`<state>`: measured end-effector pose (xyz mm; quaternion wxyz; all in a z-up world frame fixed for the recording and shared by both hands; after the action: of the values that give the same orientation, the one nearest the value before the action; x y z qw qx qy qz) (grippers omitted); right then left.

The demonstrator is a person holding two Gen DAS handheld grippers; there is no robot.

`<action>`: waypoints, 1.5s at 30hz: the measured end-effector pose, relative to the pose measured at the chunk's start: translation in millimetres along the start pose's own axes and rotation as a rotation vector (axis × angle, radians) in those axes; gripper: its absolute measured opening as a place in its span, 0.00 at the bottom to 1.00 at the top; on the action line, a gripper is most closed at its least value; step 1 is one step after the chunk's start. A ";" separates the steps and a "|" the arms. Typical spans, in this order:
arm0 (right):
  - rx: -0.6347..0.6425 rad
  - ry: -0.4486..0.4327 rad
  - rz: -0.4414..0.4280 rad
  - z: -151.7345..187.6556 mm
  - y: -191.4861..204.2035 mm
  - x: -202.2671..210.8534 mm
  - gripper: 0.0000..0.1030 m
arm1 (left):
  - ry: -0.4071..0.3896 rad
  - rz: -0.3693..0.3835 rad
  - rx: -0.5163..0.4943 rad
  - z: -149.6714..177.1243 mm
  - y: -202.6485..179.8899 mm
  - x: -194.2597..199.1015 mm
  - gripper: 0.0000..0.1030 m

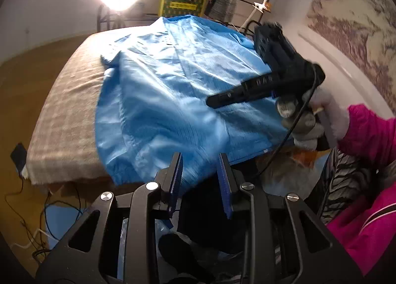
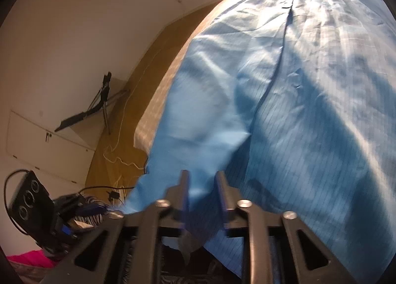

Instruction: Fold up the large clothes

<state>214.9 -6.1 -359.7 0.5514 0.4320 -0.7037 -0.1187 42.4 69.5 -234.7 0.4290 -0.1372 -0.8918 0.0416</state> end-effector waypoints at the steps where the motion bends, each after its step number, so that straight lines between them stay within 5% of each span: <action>1: 0.015 0.007 0.039 1.4 -1.1 -2.3 0.08 | -0.004 -0.006 0.029 -0.7 7.7 2.3 0.29; 4: 0.062 0.030 0.146 5.8 -3.4 -3.8 0.06 | 0.003 0.006 0.138 -4.6 32.3 -3.0 0.32; 6: 0.064 0.038 0.156 10.9 -9.0 -1.4 0.05 | 0.013 0.022 0.201 -8.3 45.6 -10.4 0.32; 9: 0.048 0.021 0.125 15.6 -18.4 5.6 0.10 | 0.035 0.029 0.287 -15.2 65.4 -30.8 0.48; 10: 0.049 0.013 0.114 13.2 -16.9 7.4 0.17 | 0.042 0.019 0.310 -19.6 73.9 -41.2 0.49; 11: 0.048 0.000 0.104 15.1 -15.1 11.9 0.37 | 0.052 0.009 0.329 -22.7 80.4 -51.4 0.49; 13: 0.045 -0.038 0.095 11.9 -11.0 17.6 0.54 | 0.074 0.016 0.394 -29.5 94.6 -71.1 0.49; 17: 0.063 -0.033 0.087 8.0 -3.4 14.1 0.49 | 0.122 -0.006 0.444 -32.7 114.4 -104.3 0.45; 22: 0.085 0.023 0.104 13.8 -4.3 -4.2 0.32 | 0.143 0.085 0.497 -34.6 112.5 -126.3 0.02; 26: 0.096 0.068 0.142 22.2 -8.3 -15.4 0.07 | 0.077 0.023 0.450 -45.0 108.0 -113.2 0.00; 30: 0.104 0.063 0.140 21.2 -4.7 -16.0 0.07 | 0.007 -0.026 0.449 -49.2 116.2 -93.5 0.00; 33: 0.114 0.061 0.149 17.7 -3.8 -17.4 0.11 | 0.071 -0.023 0.498 -39.8 127.2 -106.6 0.12; 35: 0.108 0.054 0.155 19.7 -0.7 -15.8 0.42 | 0.094 -0.011 0.523 -32.7 129.8 -115.5 0.27; 38: 0.117 0.054 0.164 17.9 0.3 -16.9 0.43 | 0.163 -0.034 0.506 -25.2 127.2 -133.0 0.31; 39: 0.119 0.055 0.167 19.0 0.1 -17.1 0.41 | 0.160 -0.047 0.489 -25.4 125.3 -136.2 0.31; 41: 0.120 0.072 0.163 22.9 -1.1 -19.1 0.27 | 0.154 -0.078 0.422 -28.6 118.2 -139.3 0.00; 44: 0.123 0.089 0.151 27.1 0.5 -24.6 0.03 | 0.143 -0.092 0.416 -30.9 115.1 -136.8 0.00; 45: 0.127 0.086 0.146 27.4 3.2 -25.5 0.03 | 0.118 -0.108 0.421 -33.9 116.1 -127.9 0.00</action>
<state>189.8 6.2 -384.8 0.5597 0.4182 -0.7153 -0.0148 169.0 143.4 -332.1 0.5012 0.0010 -0.8430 0.1955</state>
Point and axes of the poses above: each gripper's, at about its wrist camera, not at the fingertips, and x roughly against the way its jaws point, y to its left, z to its underside, the point moved 9 cm from there along -x, roughly the way its jaws point, and after that the axes turned 5 degrees about -z, right-handed, at the moved point
